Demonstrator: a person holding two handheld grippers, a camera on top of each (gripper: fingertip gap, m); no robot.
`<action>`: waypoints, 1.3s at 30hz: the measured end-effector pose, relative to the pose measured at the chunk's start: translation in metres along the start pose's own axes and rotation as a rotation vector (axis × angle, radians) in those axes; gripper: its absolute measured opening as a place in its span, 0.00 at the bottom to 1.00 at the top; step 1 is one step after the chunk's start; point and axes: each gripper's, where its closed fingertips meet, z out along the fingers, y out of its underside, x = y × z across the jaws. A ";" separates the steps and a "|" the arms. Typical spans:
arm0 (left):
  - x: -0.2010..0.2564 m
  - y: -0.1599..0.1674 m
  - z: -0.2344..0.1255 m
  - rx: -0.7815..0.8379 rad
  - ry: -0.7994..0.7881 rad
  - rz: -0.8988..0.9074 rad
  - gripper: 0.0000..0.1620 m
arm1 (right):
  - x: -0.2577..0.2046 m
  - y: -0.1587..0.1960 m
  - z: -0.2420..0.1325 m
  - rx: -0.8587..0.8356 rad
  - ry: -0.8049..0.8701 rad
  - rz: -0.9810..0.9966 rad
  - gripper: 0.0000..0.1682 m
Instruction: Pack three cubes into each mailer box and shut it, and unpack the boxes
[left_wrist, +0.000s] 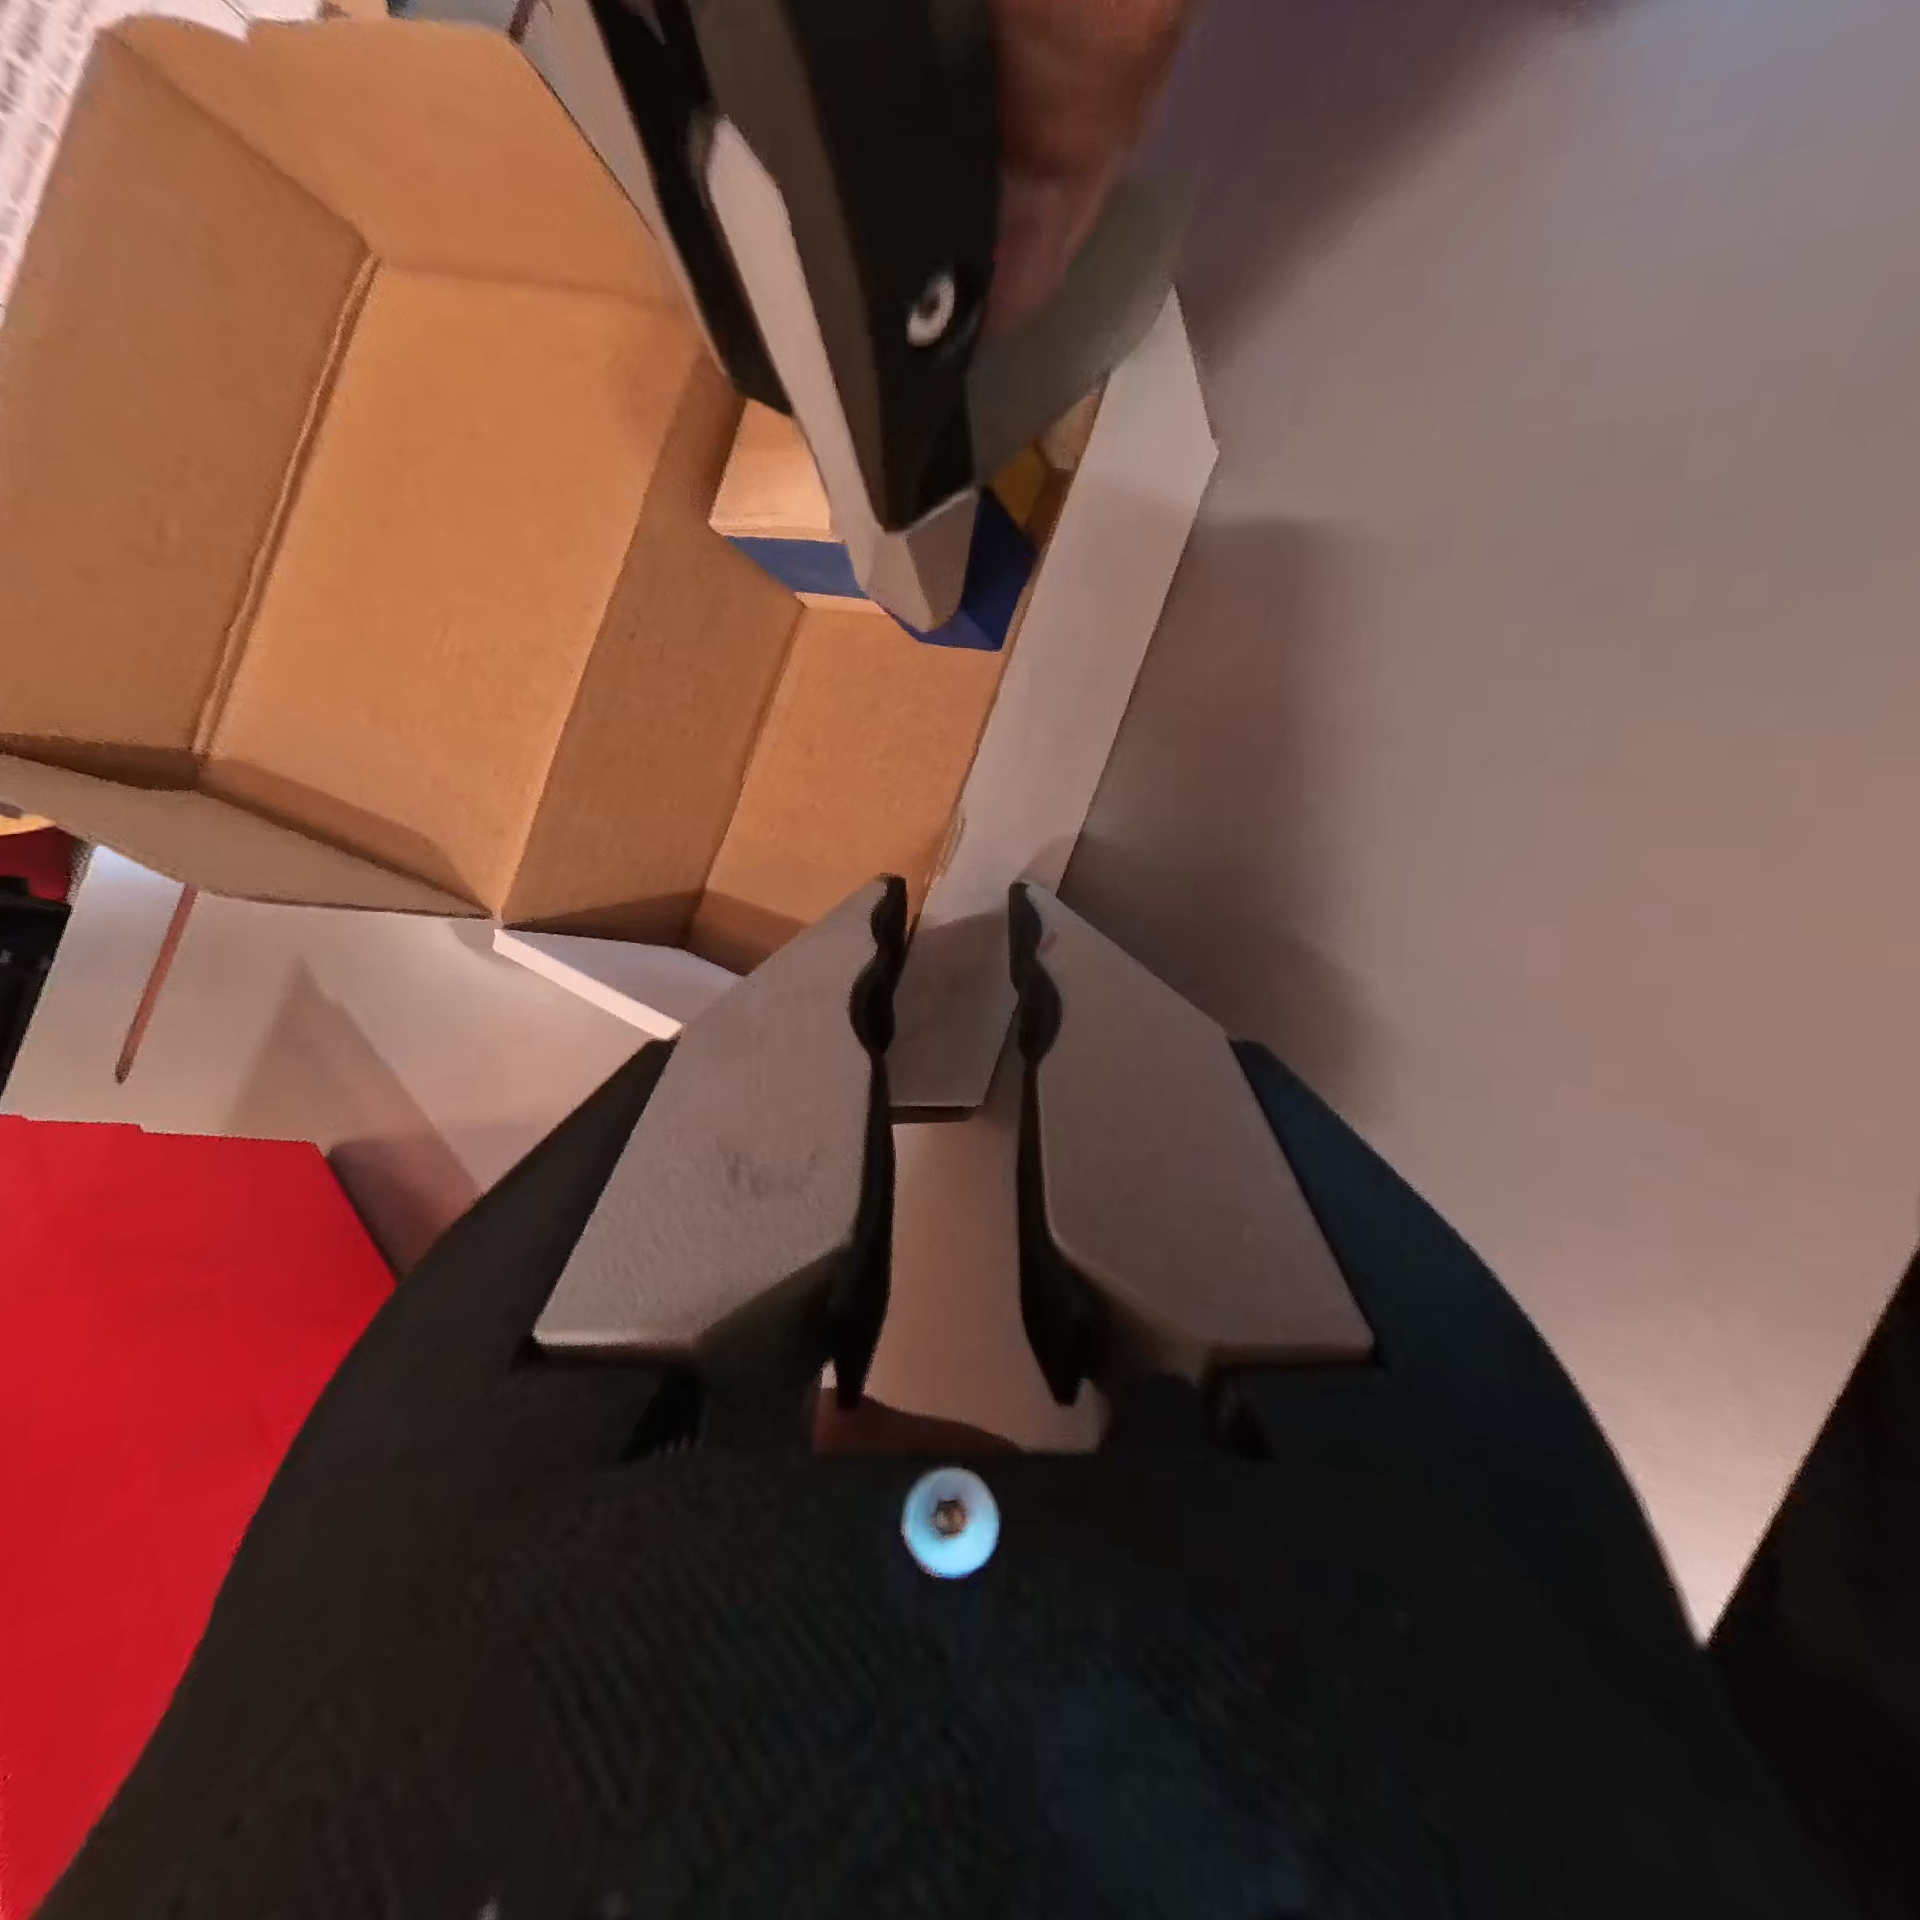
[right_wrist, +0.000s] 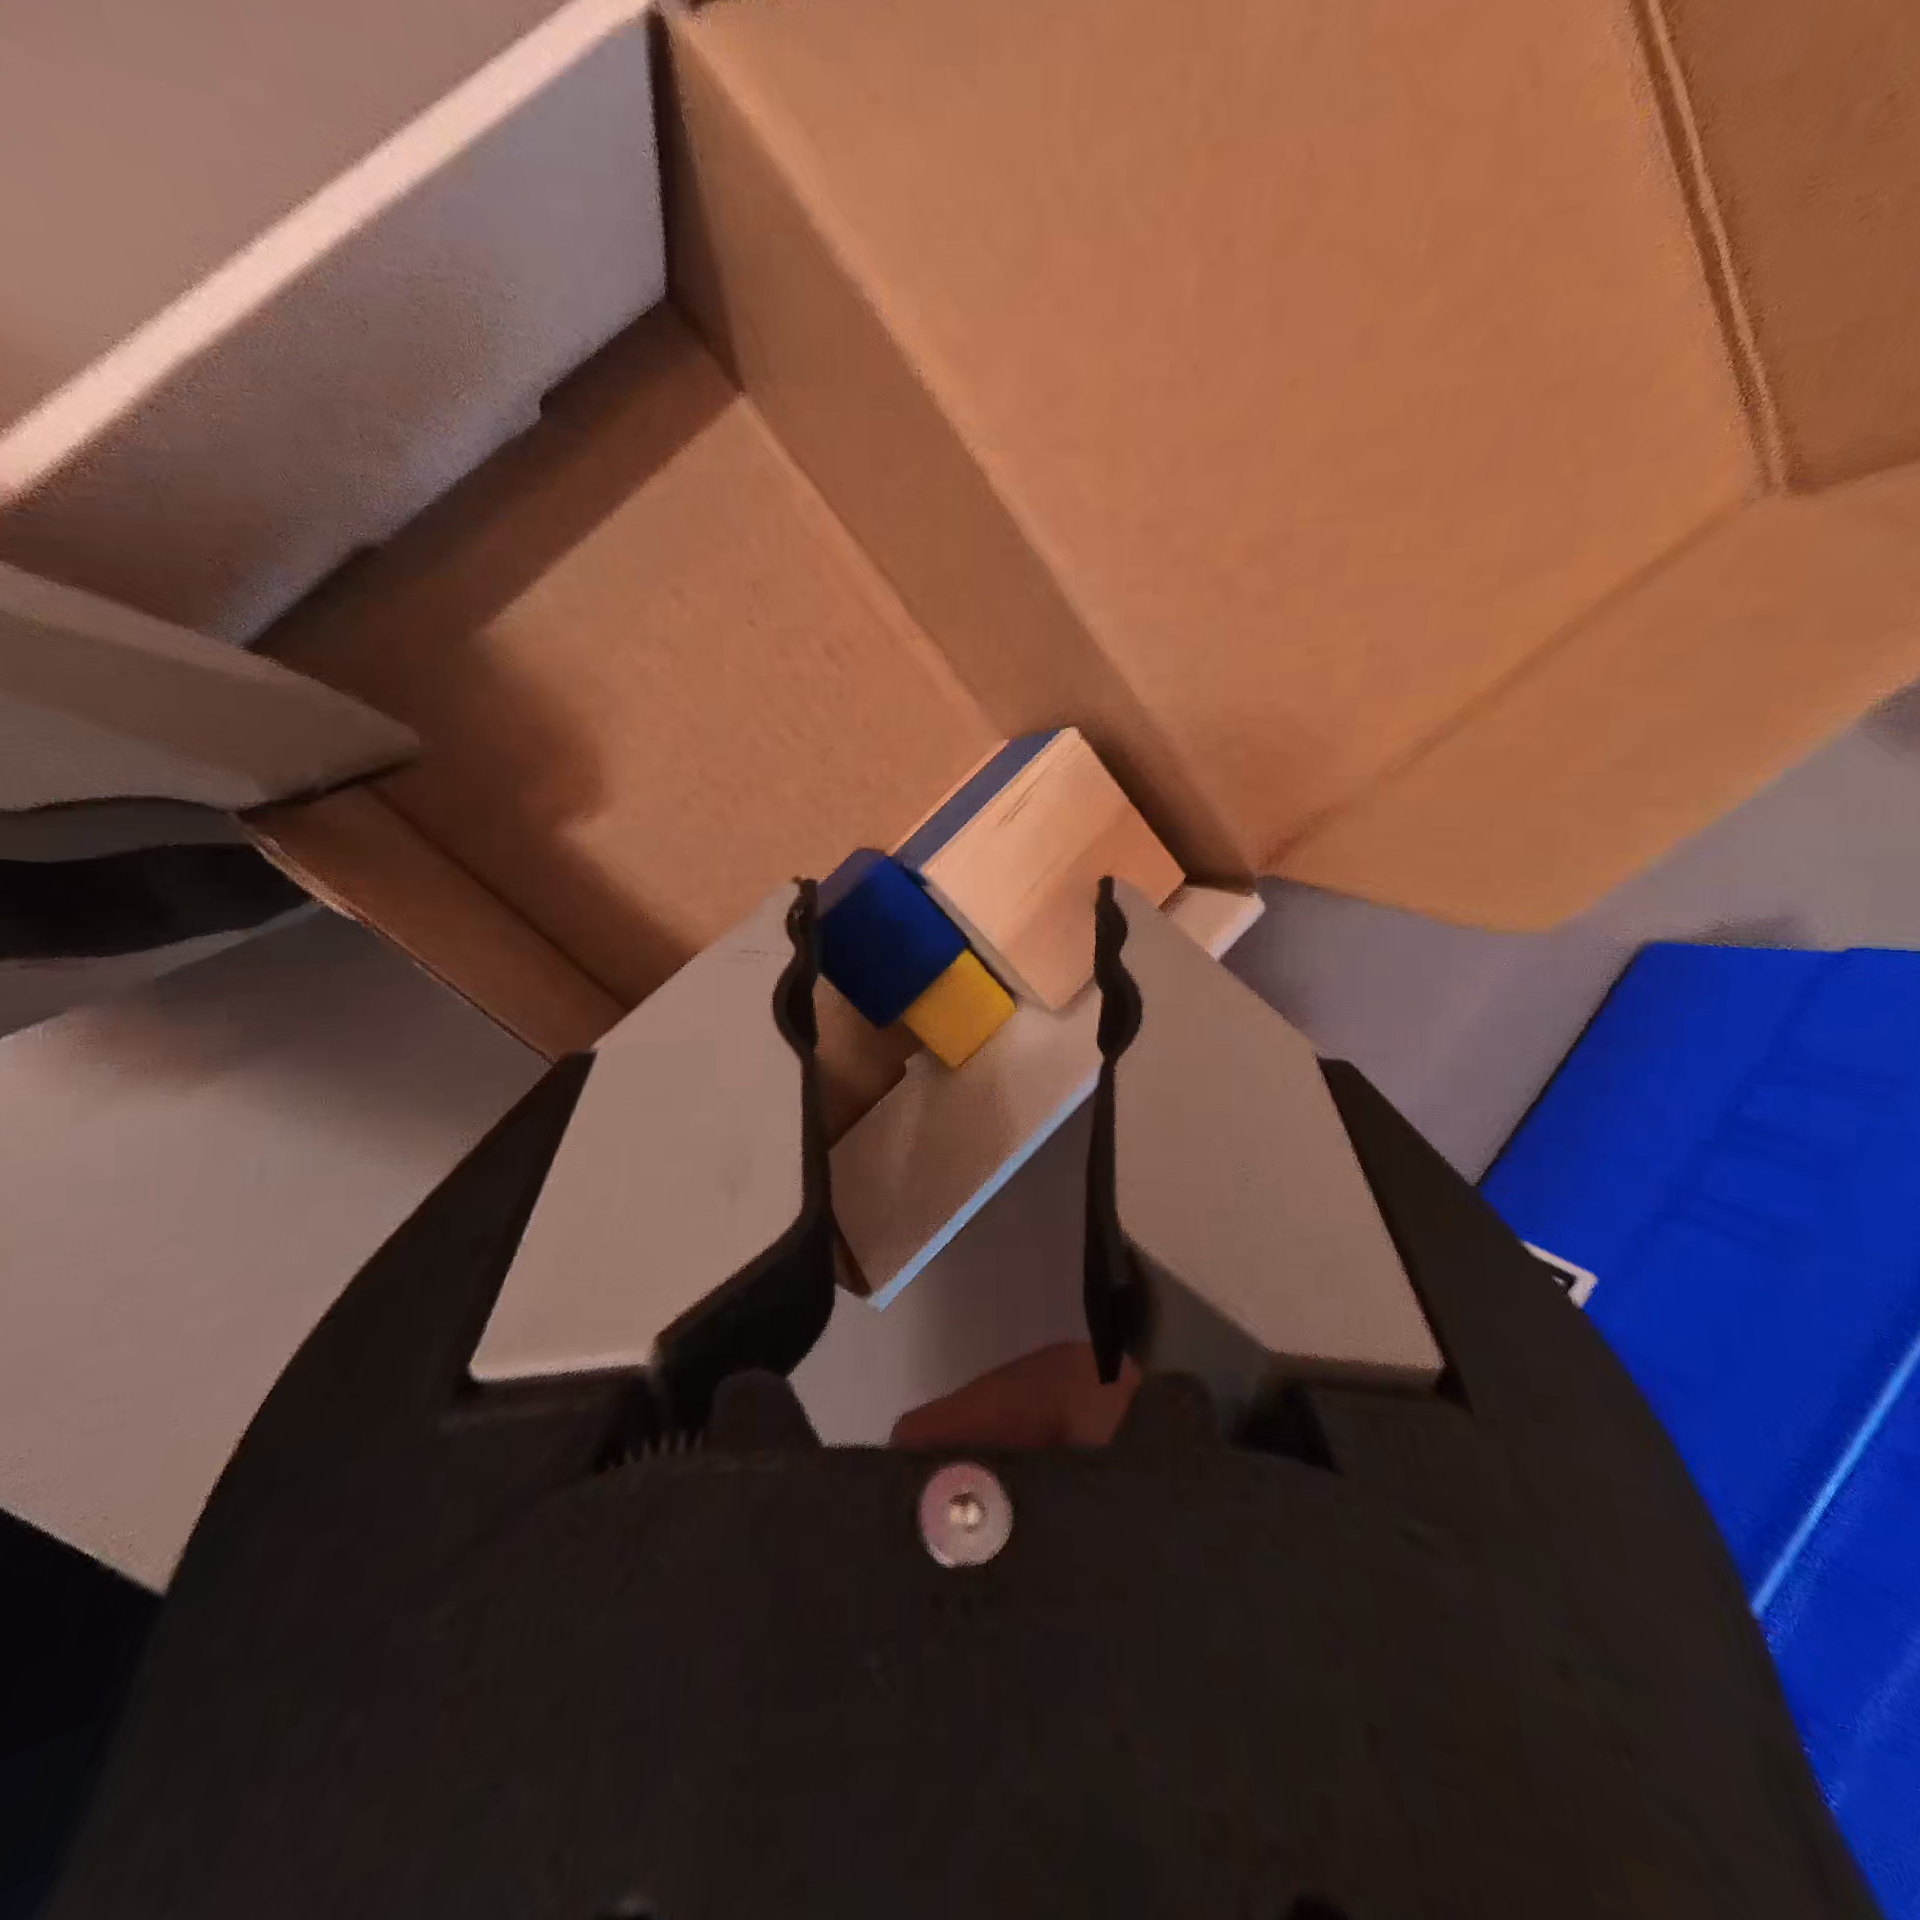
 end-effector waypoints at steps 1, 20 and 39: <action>0.000 0.000 0.000 -0.002 0.005 -0.003 0.10 | 0.001 -0.002 0.001 0.012 -0.014 0.024 0.30; 0.001 0.001 -0.001 0.004 0.013 -0.003 0.09 | 0.018 -0.012 0.003 0.038 0.005 0.112 0.23; 0.005 0.001 -0.002 -0.008 0.024 -0.013 0.14 | 0.016 -0.003 0.004 -0.093 -0.057 0.152 0.28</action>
